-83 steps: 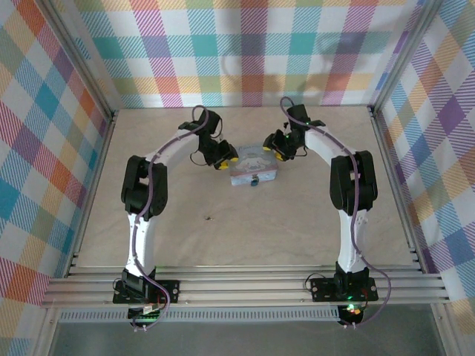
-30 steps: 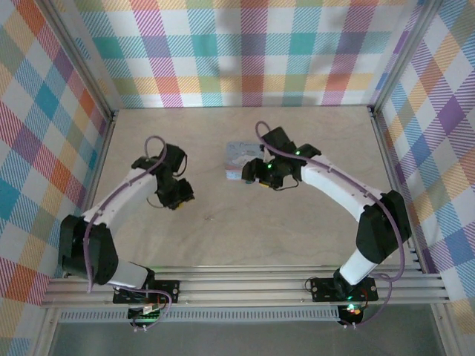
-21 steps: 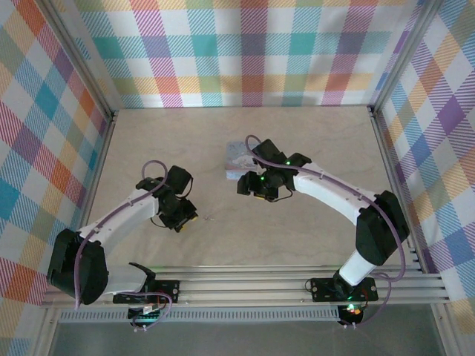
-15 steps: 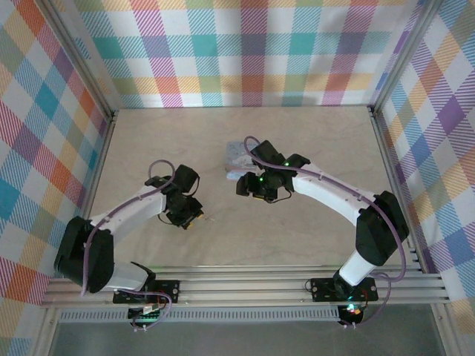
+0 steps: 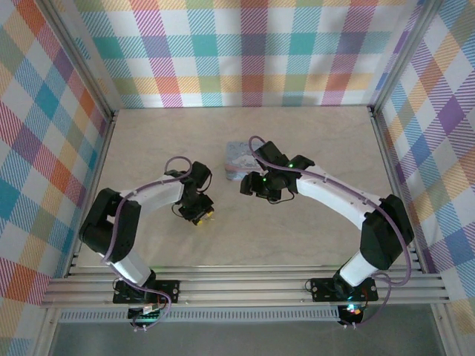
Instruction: Unlock the padlock with the key
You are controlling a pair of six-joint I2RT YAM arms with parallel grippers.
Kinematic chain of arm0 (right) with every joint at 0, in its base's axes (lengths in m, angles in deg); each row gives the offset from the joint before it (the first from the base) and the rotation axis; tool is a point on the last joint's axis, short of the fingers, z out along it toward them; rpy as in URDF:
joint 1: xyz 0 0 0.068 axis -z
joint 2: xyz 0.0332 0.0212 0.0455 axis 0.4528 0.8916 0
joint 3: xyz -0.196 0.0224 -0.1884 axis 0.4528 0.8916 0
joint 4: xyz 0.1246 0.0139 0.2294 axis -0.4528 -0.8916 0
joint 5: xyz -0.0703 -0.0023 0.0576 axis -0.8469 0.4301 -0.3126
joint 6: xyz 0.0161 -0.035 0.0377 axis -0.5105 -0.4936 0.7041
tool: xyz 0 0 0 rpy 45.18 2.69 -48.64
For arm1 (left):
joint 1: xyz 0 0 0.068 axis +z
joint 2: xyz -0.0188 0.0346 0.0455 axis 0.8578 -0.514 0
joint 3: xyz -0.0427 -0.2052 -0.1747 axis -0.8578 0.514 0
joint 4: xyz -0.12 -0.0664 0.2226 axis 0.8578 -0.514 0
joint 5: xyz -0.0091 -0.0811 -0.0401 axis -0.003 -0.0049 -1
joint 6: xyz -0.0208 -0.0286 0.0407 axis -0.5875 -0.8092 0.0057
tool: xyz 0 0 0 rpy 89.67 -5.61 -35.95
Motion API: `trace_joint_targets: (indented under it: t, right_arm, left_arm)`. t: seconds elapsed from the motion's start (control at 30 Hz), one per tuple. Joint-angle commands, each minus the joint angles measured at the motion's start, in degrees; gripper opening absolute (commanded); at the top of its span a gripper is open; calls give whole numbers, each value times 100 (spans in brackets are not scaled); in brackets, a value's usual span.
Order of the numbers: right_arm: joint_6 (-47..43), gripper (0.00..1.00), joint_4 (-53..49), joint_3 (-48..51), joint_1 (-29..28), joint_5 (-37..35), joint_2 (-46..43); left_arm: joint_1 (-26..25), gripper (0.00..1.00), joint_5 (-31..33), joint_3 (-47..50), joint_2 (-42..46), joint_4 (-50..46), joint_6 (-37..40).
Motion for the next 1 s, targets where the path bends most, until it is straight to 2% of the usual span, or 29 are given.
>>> trace_joint_targets:
  t: [0.0, 0.17, 0.4, 0.6, 0.77, 0.97]
  right_arm:
    - [138, 60, -77, 64, -45, -119, -88]
    - [244, 60, -14, 51, -45, -137, -37]
    - [380, 60, 48, -11, -29, -138, 70]
    - [561, 60, 287, 218, 218, 52, -103]
    - [653, 58, 756, 585, 673, 453, -566]
    - [514, 53, 1739, 874, 1082, 1255, -1127]
  left_arm:
    - [-62, 35, -30, -178, -212, -24, 287]
    - [-58, 33, 88, -405, -531, -190, 863]
    - [-54, 11, 200, -362, -529, -5, 1720]
    - [-58, 0, 42, -378, -273, 172, 2493]
    - [-58, 0, -231, -622, 197, 225, 3381]
    - [48, 0, -797, -1192, 847, 242, 4346]
